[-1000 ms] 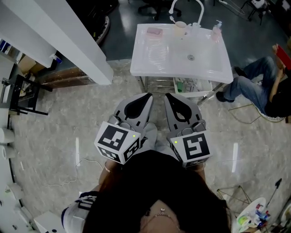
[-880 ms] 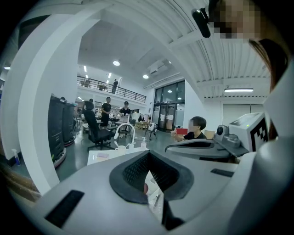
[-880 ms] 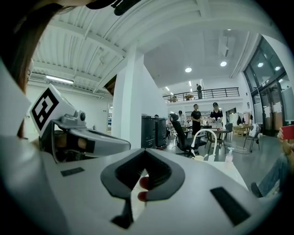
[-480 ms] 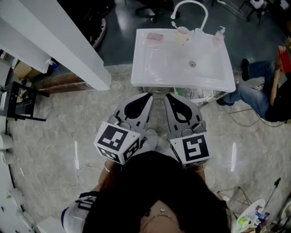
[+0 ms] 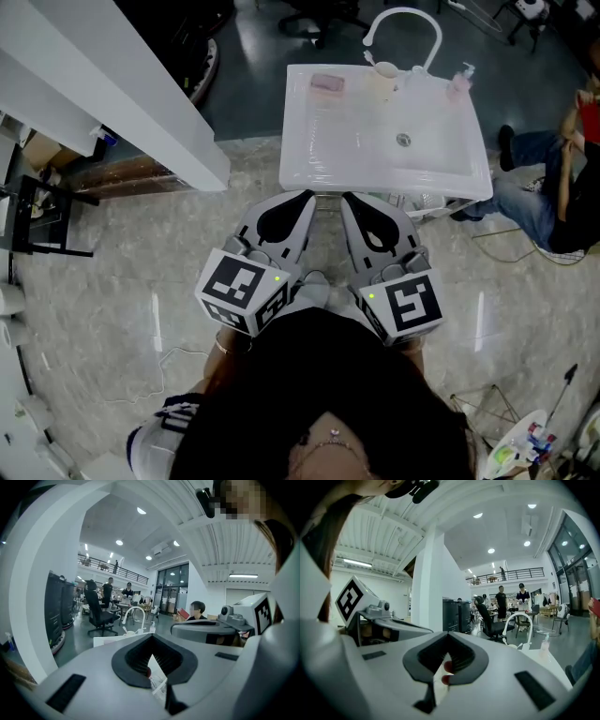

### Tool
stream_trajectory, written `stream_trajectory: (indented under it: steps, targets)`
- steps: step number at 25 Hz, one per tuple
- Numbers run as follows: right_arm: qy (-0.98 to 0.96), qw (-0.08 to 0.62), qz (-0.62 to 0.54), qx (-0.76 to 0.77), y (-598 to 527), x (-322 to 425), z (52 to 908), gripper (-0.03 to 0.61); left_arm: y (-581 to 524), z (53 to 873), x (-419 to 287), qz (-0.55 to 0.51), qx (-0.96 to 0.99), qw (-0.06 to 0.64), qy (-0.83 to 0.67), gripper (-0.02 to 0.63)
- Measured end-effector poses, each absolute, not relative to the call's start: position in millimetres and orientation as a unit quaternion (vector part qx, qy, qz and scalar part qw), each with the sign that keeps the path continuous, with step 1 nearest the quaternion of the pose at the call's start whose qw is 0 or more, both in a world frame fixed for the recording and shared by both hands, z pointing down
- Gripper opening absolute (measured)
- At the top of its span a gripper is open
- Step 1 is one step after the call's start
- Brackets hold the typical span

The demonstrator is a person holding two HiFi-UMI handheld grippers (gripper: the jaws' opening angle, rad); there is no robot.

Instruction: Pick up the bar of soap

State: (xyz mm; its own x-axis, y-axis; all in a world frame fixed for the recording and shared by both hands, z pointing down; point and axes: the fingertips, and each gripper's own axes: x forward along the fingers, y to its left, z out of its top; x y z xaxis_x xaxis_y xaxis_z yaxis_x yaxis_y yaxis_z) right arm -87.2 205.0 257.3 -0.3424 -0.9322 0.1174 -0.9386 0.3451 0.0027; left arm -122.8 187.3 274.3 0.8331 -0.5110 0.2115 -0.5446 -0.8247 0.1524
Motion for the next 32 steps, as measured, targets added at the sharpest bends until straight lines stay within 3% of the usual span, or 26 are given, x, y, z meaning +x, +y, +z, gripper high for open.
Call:
stream_trajectory:
  steps: [13, 32]
  targets:
    - [-0.81, 0.072, -0.004, 0.582, 157, -100, 254, -0.002, 133, 276, -129, 0.069, 0.958, 0.109, -0.256, 0.0]
    - [-0.81, 0.075, 0.004, 0.582, 97, -61, 268, -0.002, 71, 292, -87, 0.083, 0.958, 0.116, -0.25, 0.0]
